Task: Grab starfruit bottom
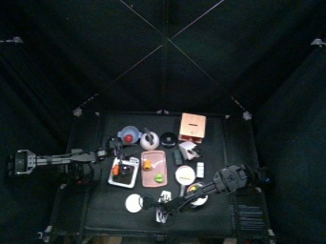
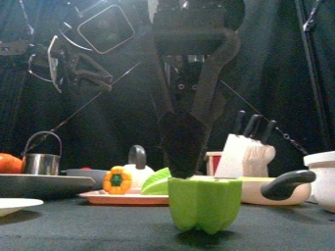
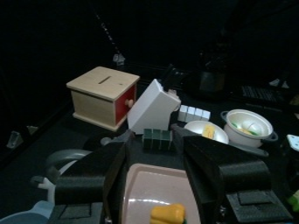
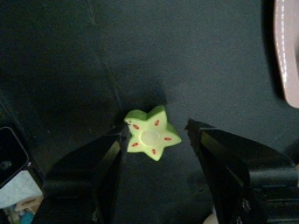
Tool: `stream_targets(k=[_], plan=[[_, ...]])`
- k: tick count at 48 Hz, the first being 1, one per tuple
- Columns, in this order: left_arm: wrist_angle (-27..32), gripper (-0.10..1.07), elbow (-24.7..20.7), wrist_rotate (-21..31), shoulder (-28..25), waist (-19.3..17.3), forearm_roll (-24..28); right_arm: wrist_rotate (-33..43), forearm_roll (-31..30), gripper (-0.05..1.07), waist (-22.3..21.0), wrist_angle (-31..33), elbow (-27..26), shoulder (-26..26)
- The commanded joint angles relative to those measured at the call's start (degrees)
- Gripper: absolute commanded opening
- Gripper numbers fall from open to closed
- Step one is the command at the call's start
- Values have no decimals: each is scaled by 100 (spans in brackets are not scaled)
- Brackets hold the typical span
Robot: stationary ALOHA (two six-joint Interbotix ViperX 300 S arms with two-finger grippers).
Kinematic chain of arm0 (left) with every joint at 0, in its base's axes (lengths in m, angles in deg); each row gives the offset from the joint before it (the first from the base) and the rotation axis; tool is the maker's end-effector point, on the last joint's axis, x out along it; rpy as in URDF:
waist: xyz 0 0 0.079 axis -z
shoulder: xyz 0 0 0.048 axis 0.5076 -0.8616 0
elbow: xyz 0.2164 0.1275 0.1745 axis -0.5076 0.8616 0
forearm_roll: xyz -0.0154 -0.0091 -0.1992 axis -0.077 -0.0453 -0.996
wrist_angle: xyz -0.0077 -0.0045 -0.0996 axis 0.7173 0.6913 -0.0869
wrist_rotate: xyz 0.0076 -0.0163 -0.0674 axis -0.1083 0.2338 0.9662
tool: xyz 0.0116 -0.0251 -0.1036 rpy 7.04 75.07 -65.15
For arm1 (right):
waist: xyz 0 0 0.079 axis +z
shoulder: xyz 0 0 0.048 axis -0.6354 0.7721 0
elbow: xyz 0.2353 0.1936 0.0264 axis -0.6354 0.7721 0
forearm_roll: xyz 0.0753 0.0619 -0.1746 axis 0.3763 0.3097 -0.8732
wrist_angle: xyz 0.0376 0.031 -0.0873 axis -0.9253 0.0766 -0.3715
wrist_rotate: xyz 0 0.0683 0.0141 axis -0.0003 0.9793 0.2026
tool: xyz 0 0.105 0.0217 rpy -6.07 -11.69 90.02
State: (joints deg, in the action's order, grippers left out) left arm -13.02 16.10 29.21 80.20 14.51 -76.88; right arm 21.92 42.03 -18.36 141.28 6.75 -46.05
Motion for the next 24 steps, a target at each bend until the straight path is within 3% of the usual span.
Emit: stream_targets(k=[1, 24], plan=[[-18, 80, -70, -9, 18, -18, -9, -53, 35, 89, 35, -18, -132, -141], [-18, 80, -70, -9, 9, -18, -9, -88, 9, 89, 35, -229, -53, -18]])
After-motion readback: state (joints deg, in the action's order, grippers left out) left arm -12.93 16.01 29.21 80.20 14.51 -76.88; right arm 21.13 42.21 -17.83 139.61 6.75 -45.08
